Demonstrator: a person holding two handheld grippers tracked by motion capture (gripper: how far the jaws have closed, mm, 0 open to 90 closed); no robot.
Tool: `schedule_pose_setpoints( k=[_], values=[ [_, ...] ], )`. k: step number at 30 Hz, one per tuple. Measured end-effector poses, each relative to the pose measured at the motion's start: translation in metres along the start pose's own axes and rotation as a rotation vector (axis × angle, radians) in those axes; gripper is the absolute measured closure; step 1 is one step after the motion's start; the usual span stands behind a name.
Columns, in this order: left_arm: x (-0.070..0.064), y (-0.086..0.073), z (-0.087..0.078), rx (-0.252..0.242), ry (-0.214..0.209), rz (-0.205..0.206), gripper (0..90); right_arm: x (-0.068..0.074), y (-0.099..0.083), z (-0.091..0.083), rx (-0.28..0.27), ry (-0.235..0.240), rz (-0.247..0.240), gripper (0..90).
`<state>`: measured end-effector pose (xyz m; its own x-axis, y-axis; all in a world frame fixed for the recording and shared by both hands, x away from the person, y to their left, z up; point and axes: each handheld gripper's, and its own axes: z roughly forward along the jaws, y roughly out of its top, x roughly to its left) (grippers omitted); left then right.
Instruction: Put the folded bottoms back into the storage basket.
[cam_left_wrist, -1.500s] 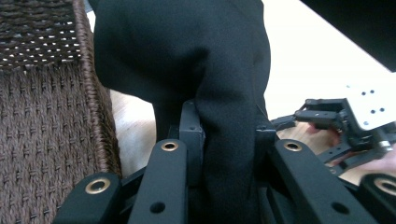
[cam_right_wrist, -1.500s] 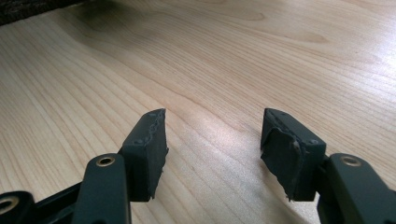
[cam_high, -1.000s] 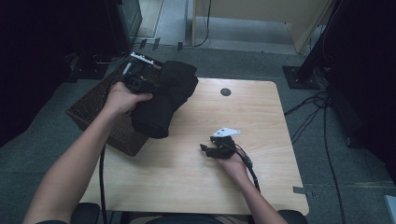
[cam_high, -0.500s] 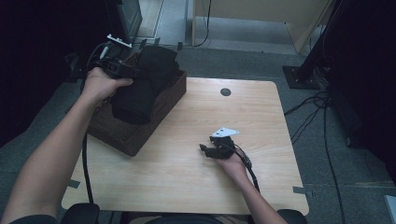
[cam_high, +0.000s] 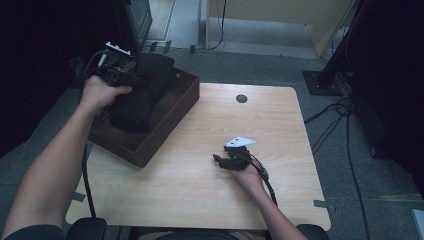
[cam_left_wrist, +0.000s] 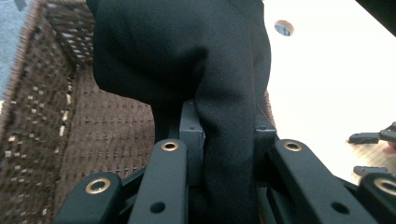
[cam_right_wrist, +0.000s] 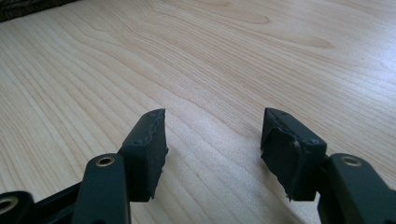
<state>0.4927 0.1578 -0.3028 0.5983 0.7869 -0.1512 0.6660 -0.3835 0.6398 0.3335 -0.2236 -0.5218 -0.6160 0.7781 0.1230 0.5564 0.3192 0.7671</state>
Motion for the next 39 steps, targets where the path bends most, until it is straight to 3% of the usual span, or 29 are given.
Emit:
schedule_pose_setpoints(
  k=[8,10,18,25,34,39],
  values=[
    [0.006,-0.009,0.037,0.031,-0.05,-0.003,75.0,0.0,0.001,0.001,0.004,-0.007,-0.006,40.6],
    [0.011,-0.012,0.047,0.04,-0.073,-0.018,75.0,0.001,0.001,0.001,0.002,-0.008,-0.008,40.7],
    [0.03,-0.027,0.085,0.075,-0.096,-0.051,74.9,0.001,0.002,0.003,0.002,-0.018,-0.007,40.9],
    [0.059,-0.042,0.098,0.084,-0.062,-0.113,74.8,0.001,0.002,0.003,0.004,-0.02,-0.009,40.9],
    [0.074,-0.055,0.112,0.078,-0.015,-0.132,72.4,0.002,0.002,0.003,0.004,-0.02,-0.007,41.0],
    [0.081,-0.061,0.115,0.061,0.028,-0.172,59.2,0.001,0.002,0.003,0.004,-0.018,-0.009,40.9]
  ],
)
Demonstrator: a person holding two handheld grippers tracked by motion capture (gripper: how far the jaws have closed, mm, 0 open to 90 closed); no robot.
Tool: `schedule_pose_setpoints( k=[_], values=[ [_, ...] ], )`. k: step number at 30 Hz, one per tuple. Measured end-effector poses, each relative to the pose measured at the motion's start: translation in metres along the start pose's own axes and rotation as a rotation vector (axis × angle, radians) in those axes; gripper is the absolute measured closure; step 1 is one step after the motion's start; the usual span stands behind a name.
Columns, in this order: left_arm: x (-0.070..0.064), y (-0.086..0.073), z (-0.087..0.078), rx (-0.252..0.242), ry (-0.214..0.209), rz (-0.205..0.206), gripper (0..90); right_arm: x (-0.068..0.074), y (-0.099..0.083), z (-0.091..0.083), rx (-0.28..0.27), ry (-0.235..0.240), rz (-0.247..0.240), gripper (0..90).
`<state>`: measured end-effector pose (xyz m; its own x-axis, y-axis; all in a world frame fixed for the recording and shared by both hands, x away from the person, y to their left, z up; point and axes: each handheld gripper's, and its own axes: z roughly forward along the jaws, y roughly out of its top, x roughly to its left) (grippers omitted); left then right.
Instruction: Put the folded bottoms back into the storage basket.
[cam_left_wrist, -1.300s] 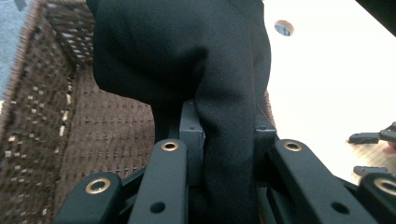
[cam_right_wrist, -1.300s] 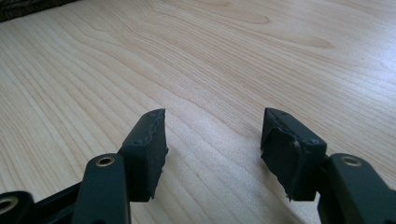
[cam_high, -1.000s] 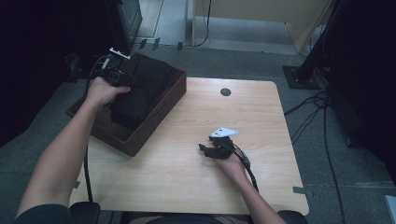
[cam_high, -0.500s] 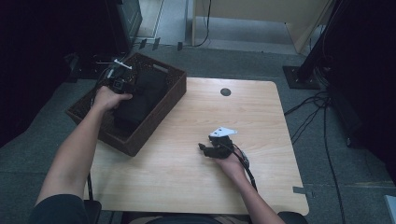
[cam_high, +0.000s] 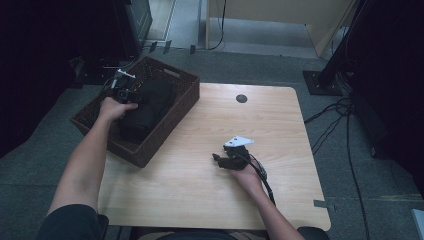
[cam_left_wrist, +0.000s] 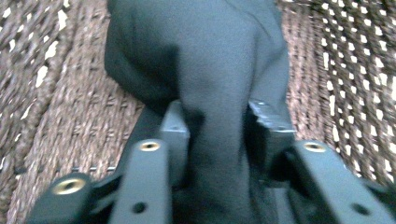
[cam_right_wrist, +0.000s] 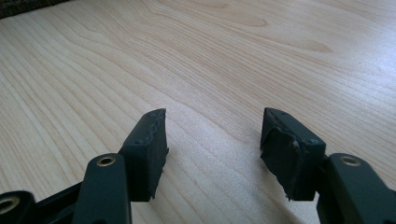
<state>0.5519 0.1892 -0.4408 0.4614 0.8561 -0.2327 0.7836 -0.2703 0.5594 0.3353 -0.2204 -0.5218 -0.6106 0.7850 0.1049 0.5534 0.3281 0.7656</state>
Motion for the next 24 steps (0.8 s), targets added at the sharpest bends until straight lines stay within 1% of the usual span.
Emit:
schedule_pose_setpoints(
  k=[1,5,8,10,12,13,15,17,21,22,24],
  values=[
    [0.001,-0.001,0.0,0.003,0.012,0.01,56.0,0.0,0.0,0.0,0.0,0.0,0.0,40.9],
    [0.002,-0.002,0.002,-0.002,0.033,0.005,45.3,0.0,0.0,0.0,-0.002,0.0,0.001,40.8],
    [0.003,-0.002,0.0,-0.002,0.052,0.011,40.8,0.0,0.0,0.0,-0.001,0.0,0.001,40.8],
    [0.005,-0.002,-0.003,-0.002,0.057,0.002,38.1,0.0,0.0,0.0,-0.002,0.001,0.002,40.7],
    [0.007,-0.002,-0.008,-0.011,0.049,-0.013,37.7,0.0,0.0,0.0,-0.002,0.002,0.005,40.8],
    [0.007,-0.001,-0.011,-0.019,0.052,-0.016,37.7,0.0,0.0,0.0,-0.003,0.002,0.005,40.7],
    [0.006,0.0,-0.018,-0.039,0.042,-0.018,38.0,0.0,0.0,0.0,-0.002,0.002,0.003,40.8],
    [0.004,0.001,-0.024,-0.046,0.035,-0.007,39.4,0.0,0.0,0.0,-0.002,0.002,0.003,40.8],
    [-0.003,-0.001,-0.03,-0.048,0.035,-0.004,42.9,0.0,0.0,0.0,-0.001,-0.001,0.0,40.8],
    [-0.005,-0.001,-0.032,-0.061,0.037,-0.005,44.9,0.0,0.0,0.0,-0.002,-0.001,0.0,40.8],
    [-0.008,-0.001,-0.036,-0.074,0.035,0.003,45.9,0.0,0.0,0.0,-0.002,-0.001,0.0,40.8]
  ],
)
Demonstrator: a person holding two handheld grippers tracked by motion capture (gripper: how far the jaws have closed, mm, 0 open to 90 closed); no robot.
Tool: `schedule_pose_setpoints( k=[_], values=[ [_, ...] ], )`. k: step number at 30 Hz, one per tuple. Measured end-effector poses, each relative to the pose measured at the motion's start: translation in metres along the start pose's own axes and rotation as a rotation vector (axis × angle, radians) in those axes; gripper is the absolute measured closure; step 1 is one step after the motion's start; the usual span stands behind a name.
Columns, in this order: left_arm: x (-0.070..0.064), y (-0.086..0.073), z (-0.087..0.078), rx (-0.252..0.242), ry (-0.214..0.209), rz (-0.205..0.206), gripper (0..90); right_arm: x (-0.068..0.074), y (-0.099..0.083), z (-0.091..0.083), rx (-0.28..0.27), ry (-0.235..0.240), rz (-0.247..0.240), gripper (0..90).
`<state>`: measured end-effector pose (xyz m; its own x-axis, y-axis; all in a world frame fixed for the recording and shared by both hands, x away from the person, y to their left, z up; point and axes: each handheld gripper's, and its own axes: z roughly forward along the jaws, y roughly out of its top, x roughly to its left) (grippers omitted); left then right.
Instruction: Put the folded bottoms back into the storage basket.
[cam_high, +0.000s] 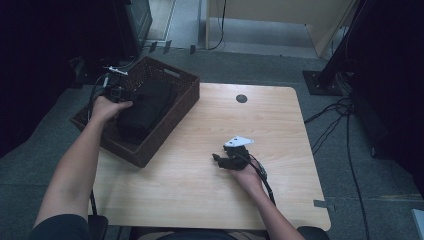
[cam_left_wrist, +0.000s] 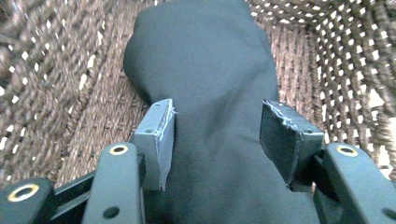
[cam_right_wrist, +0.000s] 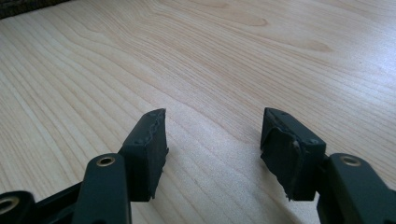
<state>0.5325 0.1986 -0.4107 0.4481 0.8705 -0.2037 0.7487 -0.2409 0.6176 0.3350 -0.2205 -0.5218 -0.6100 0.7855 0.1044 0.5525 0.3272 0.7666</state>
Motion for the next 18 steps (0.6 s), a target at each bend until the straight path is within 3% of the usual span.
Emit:
schedule_pose_setpoints(
  k=[5,8,11,15,18],
  values=[
    [-0.006,0.001,-0.007,-0.004,-0.034,0.015,49.3,0.001,0.0,0.0,-0.001,-0.004,-0.002,40.8],
    [-0.01,-0.005,-0.001,0.012,-0.045,0.025,49.3,0.0,0.0,0.0,-0.001,-0.001,-0.001,40.9],
    [-0.011,-0.015,0.01,0.043,-0.056,0.01,49.9,0.0,0.0,0.0,0.0,0.001,0.001,40.9],
    [-0.01,-0.024,0.016,0.031,-0.053,0.007,49.5,0.0,0.0,0.0,0.0,0.002,0.002,40.9],
    [-0.013,-0.029,0.021,0.052,-0.047,0.03,48.8,0.0,0.0,0.0,0.0,0.002,0.003,40.9]
  ],
)
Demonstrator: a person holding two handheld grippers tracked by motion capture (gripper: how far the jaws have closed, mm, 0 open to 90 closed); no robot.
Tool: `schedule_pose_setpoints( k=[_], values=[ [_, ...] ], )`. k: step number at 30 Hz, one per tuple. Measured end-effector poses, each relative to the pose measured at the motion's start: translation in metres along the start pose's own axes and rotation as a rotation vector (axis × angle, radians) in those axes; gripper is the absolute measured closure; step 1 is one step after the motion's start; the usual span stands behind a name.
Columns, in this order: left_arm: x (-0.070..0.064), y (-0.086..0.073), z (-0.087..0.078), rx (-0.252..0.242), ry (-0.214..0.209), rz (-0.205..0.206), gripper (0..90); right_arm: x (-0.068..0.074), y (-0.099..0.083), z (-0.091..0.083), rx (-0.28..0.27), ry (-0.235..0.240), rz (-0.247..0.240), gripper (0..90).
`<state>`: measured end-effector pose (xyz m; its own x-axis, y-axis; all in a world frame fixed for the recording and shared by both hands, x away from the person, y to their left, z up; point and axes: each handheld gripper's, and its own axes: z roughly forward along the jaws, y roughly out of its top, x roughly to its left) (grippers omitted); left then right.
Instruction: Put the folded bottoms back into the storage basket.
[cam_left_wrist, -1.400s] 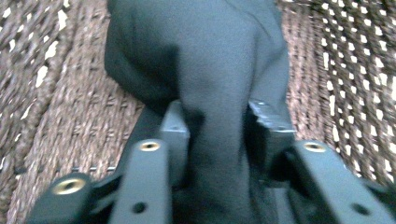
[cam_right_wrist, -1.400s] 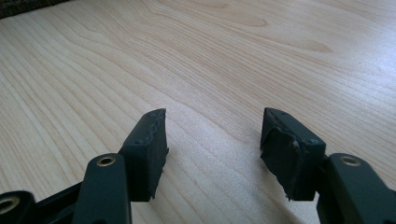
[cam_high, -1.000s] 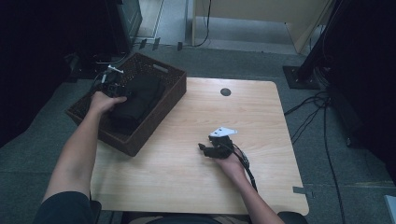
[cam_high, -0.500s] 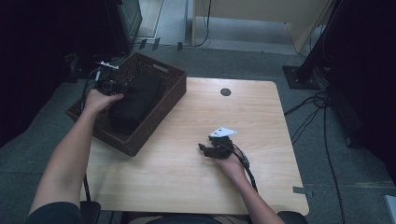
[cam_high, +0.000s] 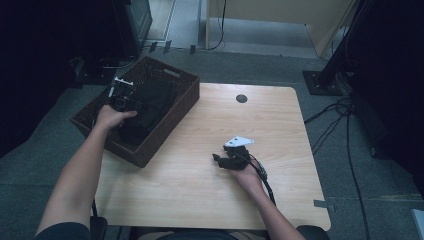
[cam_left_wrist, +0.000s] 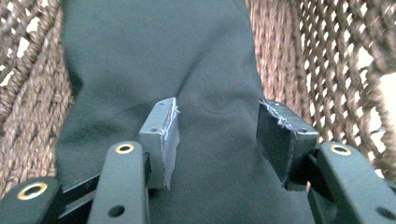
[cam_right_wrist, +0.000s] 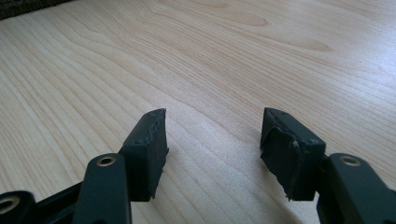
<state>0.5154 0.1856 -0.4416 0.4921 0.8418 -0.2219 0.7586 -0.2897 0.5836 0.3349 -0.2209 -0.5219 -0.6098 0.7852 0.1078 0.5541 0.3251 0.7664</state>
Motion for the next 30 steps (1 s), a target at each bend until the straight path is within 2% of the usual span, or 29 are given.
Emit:
schedule_pose_setpoints(
  k=[3,6,10,13,17,19,23,25,30],
  values=[
    [-0.003,-0.003,0.004,0.021,0.007,0.028,48.3,0.0,0.0,0.0,0.0,0.0,0.0,40.9],
    [-0.003,-0.006,0.005,0.007,0.01,0.022,47.7,0.0,0.0,0.0,0.0,0.0,0.0,41.0],
    [-0.006,-0.009,0.007,0.013,0.023,0.069,48.1,0.0,0.0,0.0,0.0,0.0,-0.001,41.0],
    [-0.007,-0.007,0.005,0.004,0.013,0.049,46.0,0.0,0.0,0.0,-0.001,0.002,0.002,41.0],
    [-0.01,-0.004,-0.004,-0.034,0.013,0.025,44.0,0.0,0.0,0.0,0.0,0.002,0.0,40.7],
    [-0.013,0.0,-0.01,-0.033,0.022,0.013,43.6,0.0,0.0,0.0,0.0,0.004,0.001,40.6],
    [-0.02,0.006,-0.024,-0.051,0.016,0.021,43.0,-0.001,0.0,0.0,0.0,0.006,0.003,40.6],
    [-0.027,0.009,-0.031,-0.072,0.014,0.02,42.2,0.0,0.0,0.0,0.0,0.004,-0.007,40.3],
    [-0.046,0.014,-0.042,-0.074,0.004,0.047,42.0,-0.001,0.0,0.0,0.004,0.009,-0.009,39.9]
  ],
)
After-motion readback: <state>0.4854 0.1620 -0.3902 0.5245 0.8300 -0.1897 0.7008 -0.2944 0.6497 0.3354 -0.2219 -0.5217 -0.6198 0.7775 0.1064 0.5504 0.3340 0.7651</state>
